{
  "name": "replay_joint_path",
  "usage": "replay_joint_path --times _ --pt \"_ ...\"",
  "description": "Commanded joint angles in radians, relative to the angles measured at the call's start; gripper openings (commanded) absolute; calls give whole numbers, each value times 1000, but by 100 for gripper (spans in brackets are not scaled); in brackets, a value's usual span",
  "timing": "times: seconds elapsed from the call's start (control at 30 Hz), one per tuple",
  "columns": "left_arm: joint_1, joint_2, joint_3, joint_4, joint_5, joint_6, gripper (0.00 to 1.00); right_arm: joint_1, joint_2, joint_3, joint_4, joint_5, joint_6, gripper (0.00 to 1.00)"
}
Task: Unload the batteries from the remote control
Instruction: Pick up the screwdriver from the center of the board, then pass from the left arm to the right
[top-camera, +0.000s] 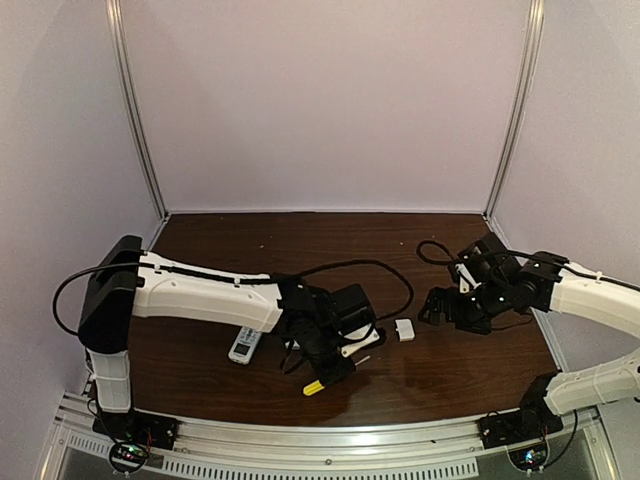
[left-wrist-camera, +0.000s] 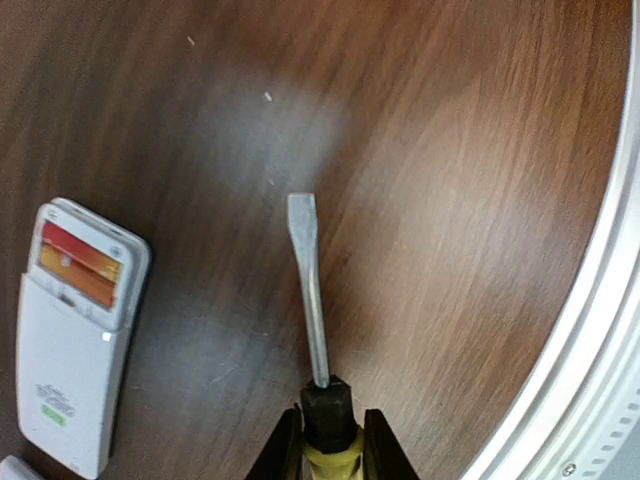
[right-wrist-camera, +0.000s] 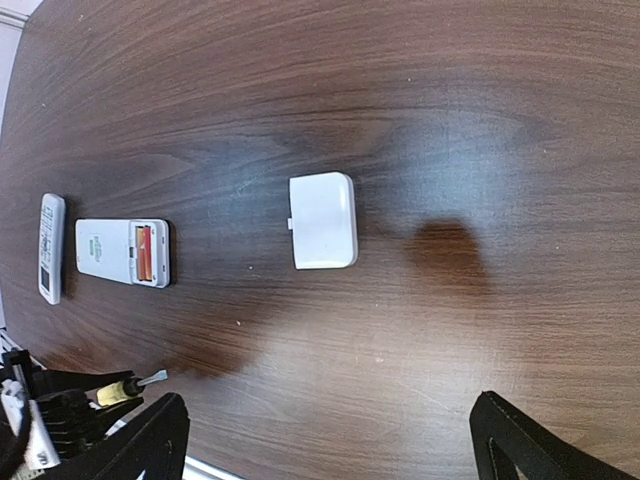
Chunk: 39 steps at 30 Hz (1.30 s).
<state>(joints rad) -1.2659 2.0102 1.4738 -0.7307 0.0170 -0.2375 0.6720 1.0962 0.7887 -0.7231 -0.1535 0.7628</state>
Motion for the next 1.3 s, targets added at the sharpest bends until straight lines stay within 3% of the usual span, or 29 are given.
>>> replay_joint_path --times 0.0,0.27,0.67,1.07,1.27 --pt "50 -110 73 20 -30 -23 11 5 -35 77 -15 59 7 100" --pt "176 -245 114 87 113 -99 11 4 -79 147 59 66 19 100" --pt "368 -373 102 430 417 -362 10 9 -107 171 341 -57 113 100" --pt "401 -335 113 768 543 -594 8 64 -39 241 514 -127 109 98" --pt "401 -303 132 805 545 -638 7 100 26 299 577 -159 102 95"
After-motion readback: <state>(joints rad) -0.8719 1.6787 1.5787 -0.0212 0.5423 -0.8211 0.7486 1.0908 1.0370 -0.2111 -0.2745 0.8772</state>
